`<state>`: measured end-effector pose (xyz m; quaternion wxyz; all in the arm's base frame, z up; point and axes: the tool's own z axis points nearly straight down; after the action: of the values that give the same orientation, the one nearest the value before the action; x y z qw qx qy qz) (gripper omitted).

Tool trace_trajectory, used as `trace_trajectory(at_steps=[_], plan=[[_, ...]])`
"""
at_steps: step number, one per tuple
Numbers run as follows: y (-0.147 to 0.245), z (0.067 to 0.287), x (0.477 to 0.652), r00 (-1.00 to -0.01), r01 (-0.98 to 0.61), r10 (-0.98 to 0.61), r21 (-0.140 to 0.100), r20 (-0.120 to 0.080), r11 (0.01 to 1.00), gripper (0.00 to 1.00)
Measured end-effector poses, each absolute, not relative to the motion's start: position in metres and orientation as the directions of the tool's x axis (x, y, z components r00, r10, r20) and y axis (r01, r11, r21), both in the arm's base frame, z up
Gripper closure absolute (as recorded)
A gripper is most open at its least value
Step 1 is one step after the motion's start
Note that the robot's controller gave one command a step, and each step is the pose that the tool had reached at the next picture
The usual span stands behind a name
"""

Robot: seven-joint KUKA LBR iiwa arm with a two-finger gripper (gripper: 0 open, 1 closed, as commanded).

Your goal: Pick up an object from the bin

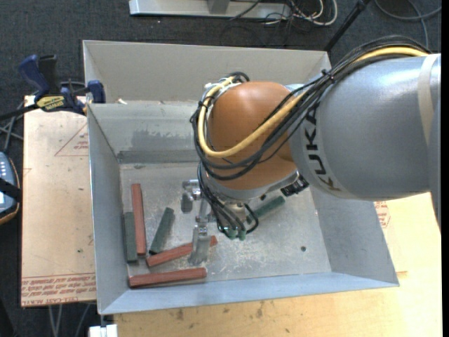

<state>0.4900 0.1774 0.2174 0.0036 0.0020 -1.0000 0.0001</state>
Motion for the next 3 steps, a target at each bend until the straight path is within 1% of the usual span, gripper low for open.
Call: trace_trajectory(at_steps=[1, 2, 3], plan=[[0.177, 0.221, 0.492, -1.000, 0.000, 0.000, 0.001, 0.000, 1.000, 0.00], [0.170, 0.188, 0.494, -0.996, -0.092, -0.092, 0.002, -0.005, 0.996, 0.00], [0.192, 0.071, 0.510, -0.941, -0.337, -0.337, 0.001, -0.002, 0.941, 1.00]])
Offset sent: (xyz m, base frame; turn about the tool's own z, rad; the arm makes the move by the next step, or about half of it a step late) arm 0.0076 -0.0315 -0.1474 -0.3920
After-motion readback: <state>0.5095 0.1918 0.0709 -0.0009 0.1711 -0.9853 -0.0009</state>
